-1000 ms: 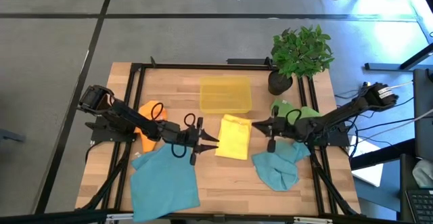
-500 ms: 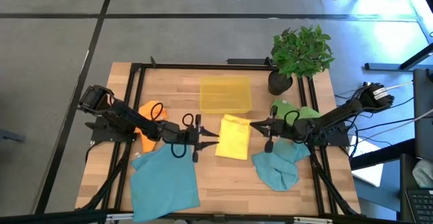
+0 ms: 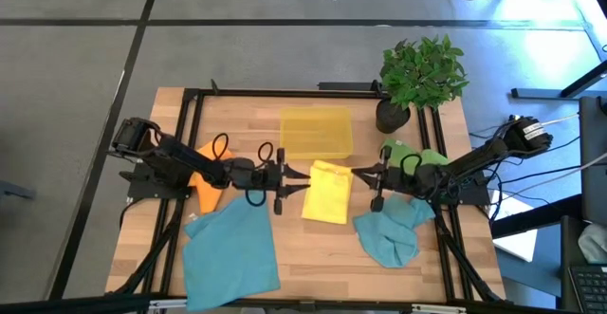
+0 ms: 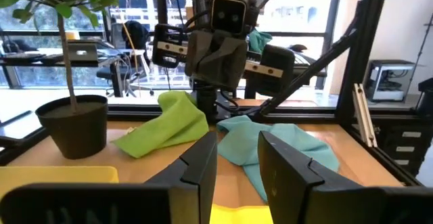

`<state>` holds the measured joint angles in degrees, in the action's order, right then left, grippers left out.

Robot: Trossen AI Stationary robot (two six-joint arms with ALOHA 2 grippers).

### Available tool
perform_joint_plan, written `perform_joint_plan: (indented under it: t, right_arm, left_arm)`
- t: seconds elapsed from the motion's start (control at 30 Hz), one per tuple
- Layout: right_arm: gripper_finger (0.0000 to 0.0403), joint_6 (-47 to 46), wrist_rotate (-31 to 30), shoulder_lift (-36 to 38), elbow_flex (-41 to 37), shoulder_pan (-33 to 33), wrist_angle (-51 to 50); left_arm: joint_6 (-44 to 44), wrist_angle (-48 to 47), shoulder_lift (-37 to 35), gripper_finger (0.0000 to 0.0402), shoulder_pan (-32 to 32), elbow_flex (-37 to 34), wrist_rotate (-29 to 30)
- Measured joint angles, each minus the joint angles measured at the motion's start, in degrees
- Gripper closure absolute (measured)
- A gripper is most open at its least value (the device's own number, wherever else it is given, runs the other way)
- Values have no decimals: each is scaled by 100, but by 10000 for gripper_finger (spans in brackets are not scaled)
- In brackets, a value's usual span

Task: Fold microfiber towels
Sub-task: Fold the yellow microfiber towel

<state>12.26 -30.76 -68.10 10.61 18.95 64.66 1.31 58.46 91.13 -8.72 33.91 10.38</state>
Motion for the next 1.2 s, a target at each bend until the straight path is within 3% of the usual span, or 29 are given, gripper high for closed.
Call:
perform_joint_plan:
  t: [0.73,0.83,1.0,1.2]
  right_arm:
    - [384,-603,289,0,256,-59,-42]
    - [384,-530,596,0,477,18,-267]
    - [384,-179,1713,0,798,45,-1276]
    - [384,-576,1847,0,896,48,-1936]
  left_arm:
    - [-52,352,4,302,-224,80,-147]
    - [-346,386,4,302,-279,207,-484]
    - [-373,376,4,302,-487,345,-541]
    - [-453,277,4,302,-605,369,-468]
